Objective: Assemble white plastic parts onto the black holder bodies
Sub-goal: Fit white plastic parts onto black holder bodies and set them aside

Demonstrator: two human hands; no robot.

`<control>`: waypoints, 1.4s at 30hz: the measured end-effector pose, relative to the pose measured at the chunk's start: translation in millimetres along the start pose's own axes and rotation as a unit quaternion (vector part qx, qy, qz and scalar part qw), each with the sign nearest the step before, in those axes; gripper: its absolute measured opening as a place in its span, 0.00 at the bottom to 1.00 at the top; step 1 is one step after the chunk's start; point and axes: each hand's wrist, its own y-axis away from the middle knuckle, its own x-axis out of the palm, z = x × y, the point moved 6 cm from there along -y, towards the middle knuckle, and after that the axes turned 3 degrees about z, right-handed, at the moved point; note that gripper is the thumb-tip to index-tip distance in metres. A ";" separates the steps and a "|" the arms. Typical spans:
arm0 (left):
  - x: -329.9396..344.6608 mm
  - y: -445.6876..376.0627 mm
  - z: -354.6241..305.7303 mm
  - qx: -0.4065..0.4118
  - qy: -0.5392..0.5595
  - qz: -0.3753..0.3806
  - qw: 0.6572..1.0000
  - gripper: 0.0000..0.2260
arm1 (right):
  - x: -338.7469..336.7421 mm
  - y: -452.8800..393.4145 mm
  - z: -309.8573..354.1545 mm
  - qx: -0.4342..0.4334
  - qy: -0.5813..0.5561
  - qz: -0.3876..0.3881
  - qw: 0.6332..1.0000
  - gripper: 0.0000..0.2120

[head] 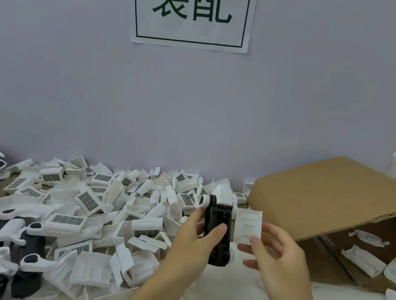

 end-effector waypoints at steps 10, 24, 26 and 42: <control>2.2 0.3 -2.1 -0.025 0.002 -0.007 1.000 0.07 | 5.4 9.3 21.2 -0.132 0.057 0.033 0.989 0.18; 10.9 7.2 -0.7 -0.148 0.107 0.022 0.983 0.13 | 0.7 10.9 24.2 -0.186 0.051 -0.002 0.981 0.26; 13.8 9.7 -0.9 -0.165 0.108 0.044 0.979 0.17 | 1.9 13.4 27.0 -0.209 0.058 -0.010 0.976 0.27; 20.1 8.6 4.2 -0.148 0.102 0.097 0.979 0.31 | 4.5 21.1 34.0 -0.303 0.184 -0.062 0.933 0.23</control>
